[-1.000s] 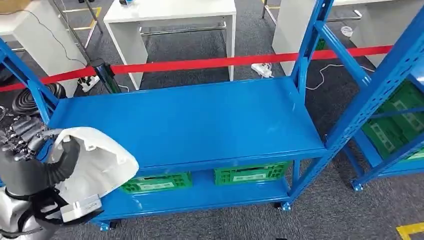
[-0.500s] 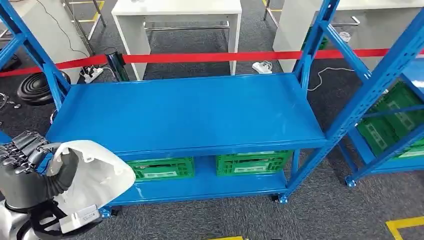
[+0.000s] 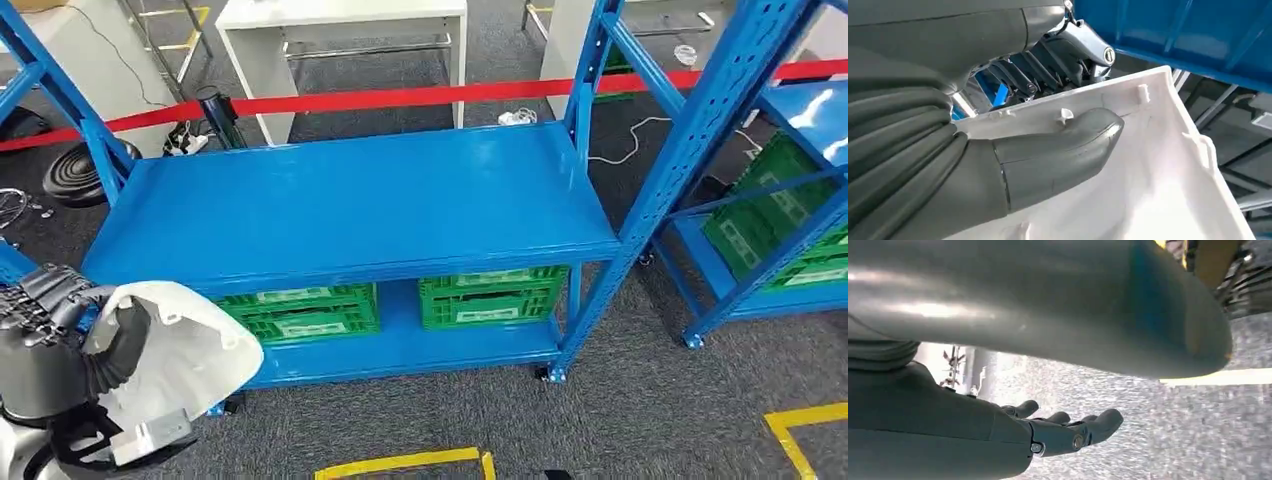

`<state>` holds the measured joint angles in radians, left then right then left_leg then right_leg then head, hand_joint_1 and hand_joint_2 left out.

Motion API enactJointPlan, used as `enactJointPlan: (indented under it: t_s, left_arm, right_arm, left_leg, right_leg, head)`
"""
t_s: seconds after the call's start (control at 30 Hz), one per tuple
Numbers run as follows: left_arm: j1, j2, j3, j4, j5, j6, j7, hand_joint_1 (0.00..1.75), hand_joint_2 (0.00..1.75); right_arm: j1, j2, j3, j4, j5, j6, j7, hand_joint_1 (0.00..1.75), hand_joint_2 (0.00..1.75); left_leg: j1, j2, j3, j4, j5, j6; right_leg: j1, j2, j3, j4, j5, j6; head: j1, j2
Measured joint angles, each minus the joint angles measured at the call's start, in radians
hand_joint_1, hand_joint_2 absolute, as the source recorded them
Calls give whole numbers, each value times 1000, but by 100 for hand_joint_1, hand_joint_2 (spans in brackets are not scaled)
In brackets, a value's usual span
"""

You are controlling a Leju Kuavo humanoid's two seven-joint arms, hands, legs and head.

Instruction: Take the parts from the cabinet and place them on the table.

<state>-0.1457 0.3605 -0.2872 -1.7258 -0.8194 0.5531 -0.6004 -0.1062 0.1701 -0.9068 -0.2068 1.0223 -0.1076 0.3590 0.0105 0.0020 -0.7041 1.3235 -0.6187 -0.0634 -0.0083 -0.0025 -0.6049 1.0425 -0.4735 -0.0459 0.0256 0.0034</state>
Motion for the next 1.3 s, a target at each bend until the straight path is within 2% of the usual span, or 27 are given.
enactJointPlan:
  t_s: [0.03,0.1,0.13,0.17,0.2,0.27,0.3,0.33,0.37,0.43,0.47,0.5,0.53,0.6,0.63,0.67,0.7,0.8,0.83,0.9,0.97,1.0,1.03,1.07,1.13,1.2,1.3]
  left_arm:
    - [0,0,-1,2,-3,-7,-4,175,175]
    - [-6,-3,-4,8,-4,-11,-15,175,175]
    - [-20,-7,-6,15,-4,-16,-23,175,175]
    - [-41,-11,-8,23,-4,-17,-31,175,175]
    - [-59,-19,-11,33,-4,-18,-33,175,175]
    - [-97,-32,-13,60,-4,-18,-37,175,175]
    - [-109,-39,-15,69,-4,-18,-38,175,175]
    - [-123,-49,-16,77,-4,-18,-39,175,175]
    - [-136,-61,-17,87,-4,-18,-40,175,175]
    - [-144,-76,-18,95,-8,-18,-40,175,175]
    - [-146,-83,-19,100,-12,-19,-37,175,175]
    - [-146,-87,-19,104,-13,-19,-31,175,175]
    - [-146,-92,-20,108,-13,-19,-24,175,175]
    - [-144,-99,-19,109,-13,-19,-19,175,175]
    - [-143,-105,-18,109,-13,-19,-19,175,175]
    - [-142,-112,-17,108,-12,-19,-19,175,175]
    - [-141,-114,-15,109,-11,-19,-19,175,175]
    - [-133,-129,-14,114,-24,-16,-10,175,175]
    - [-127,-129,-14,118,-25,-13,-8,175,175]
    - [-112,-130,-6,118,-25,-3,-6,175,175]
    - [-94,-136,-3,116,-25,2,-5,175,175]
    - [-84,-140,-3,116,-27,2,-5,175,175]
    - [-74,-143,-2,114,-32,2,-2,175,175]
    - [-65,-146,0,109,-40,2,1,175,175]
    - [-55,-151,1,98,-51,2,8,175,175]
    - [-40,-155,6,76,-65,-2,17,175,175]
    - [-13,-159,19,48,-63,-18,24,175,175]
  right_arm:
    - [0,0,0,0,-7,-3,0,0,0]
    - [0,0,0,0,-21,-11,0,0,0]
    - [0,1,-2,0,-35,-19,0,0,0]
    - [0,3,-7,0,-48,-25,0,0,0]
    - [0,3,-12,0,-56,-31,0,0,0]
    - [-1,6,-22,0,-69,-37,0,0,0]
    - [0,8,-25,0,-71,-41,0,0,0]
    - [2,8,-30,0,-72,-42,-2,0,0]
    - [2,9,-35,0,-74,-45,-2,0,0]
    - [2,10,-40,0,-80,-43,1,0,0]
    - [3,9,-43,0,-78,-27,0,0,0]
    - [3,8,-43,0,-65,-11,0,0,0]
    - [3,8,-43,0,-53,-4,0,0,0]
    - [2,5,-42,0,-46,-2,0,0,0]
    - [1,3,-42,0,-43,-2,0,0,0]
    - [-3,1,-42,0,-42,-1,0,0,0]
    - [-5,-1,-41,0,-38,1,0,0,0]
    - [-10,-9,-38,0,-28,1,0,0,0]
    - [-12,-9,-38,0,-27,0,0,0,0]
    - [-17,-15,-36,-1,-26,-5,0,0,0]
    - [-14,-18,-35,-1,-23,-6,0,0,0]
    - [-11,-20,-35,-1,-20,-6,0,0,0]
    - [-8,-21,-35,-1,-19,-5,0,0,0]
    - [-5,-21,-34,-1,-16,-5,0,0,0]
    - [0,-21,-34,-1,-11,-5,0,0,0]
    - [2,-21,-34,-1,-11,-4,0,0,0]
    - [5,-21,-34,-1,-19,-3,0,0,0]
  left_leg:
    - [0,0,21,-7,25,2]
    - [-1,-1,117,-127,94,12]
    - [-3,-4,190,-231,103,21]
    - [-6,-9,237,-311,63,29]
    - [-12,-10,242,-317,68,29]
    - [-19,-11,224,-320,76,42]
    - [-15,-8,219,-324,86,52]
    - [-8,0,211,-330,102,60]
    - [-8,1,199,-331,112,71]
    - [-8,3,173,-329,135,76]
    - [-9,5,158,-326,148,76]
    - [-9,7,139,-322,160,76]
    - [-8,7,121,-318,169,73]
    - [-6,9,91,-306,184,67]
    - [-5,9,78,-297,190,62]
    - [-7,9,67,-289,194,56]
    - [-10,9,61,-281,200,50]
    - [-10,8,62,-291,224,31]
    - [-8,7,58,-289,224,26]
    - [-5,3,31,-220,121,13]
    - [-3,3,1,-77,17,5]
    - [-3,3,-6,-21,1,3]
    - [-3,3,4,3,18,3]
    - [-3,3,30,-15,53,5]
    - [-3,2,137,-150,112,14]
    - [-12,-1,255,-324,61,27]
    - [-19,-3,233,-325,70,52]
  right_leg:
    - [1,0,-13,0,10,1]
    - [2,1,-35,1,29,6]
    - [2,1,-43,1,39,10]
    - [4,0,-49,1,48,16]
    - [3,-1,-49,-3,57,23]
    - [-1,-1,-48,-9,74,36]
    - [2,0,-50,-14,84,44]
    - [-3,4,-55,-4,73,48]
    - [-1,5,-69,23,22,52]
    - [-3,5,-107,154,-103,61]
    - [-2,5,-125,230,-141,64]
    - [-2,5,-132,286,-144,66]
    - [-3,5,-121,297,-118,67]
    - [-4,4,-36,200,-47,68]
    - [-6,4,31,109,-35,67]
    - [-6,4,85,25,-73,64]
    - [0,8,101,-2,-81,48]
    - [3,6,87,-3,-68,28]
    - [-3,2,77,-11,-54,17]
    - [-4,0,54,-12,-33,6]
    - [-3,-1,25,-11,-10,5]
    - [-3,-1,11,-10,1,7]
    - [-3,-3,-3,-8,13,8]
    - [-3,-4,-18,-7,24,10]
    - [-3,-4,-42,-7,45,15]
    - [1,-2,-53,-6,63,26]
    - [-4,-3,-51,-19,91,46]
  head:
    - [0,0]
    - [0,0]
    - [-1,0]
    - [0,0]
    - [2,0]
    - [-2,0]
    - [-4,0]
    - [-3,0]
    - [0,0]
    - [2,0]
    - [2,0]
    - [2,0]
    - [2,0]
    - [2,0]
    - [2,0]
    - [2,0]
    - [0,0]
    - [3,0]
    - [3,0]
    - [-1,0]
    - [-2,0]
    - [-2,0]
    - [-3,0]
    - [-2,0]
    - [-2,0]
    - [-2,0]
    - [-7,0]
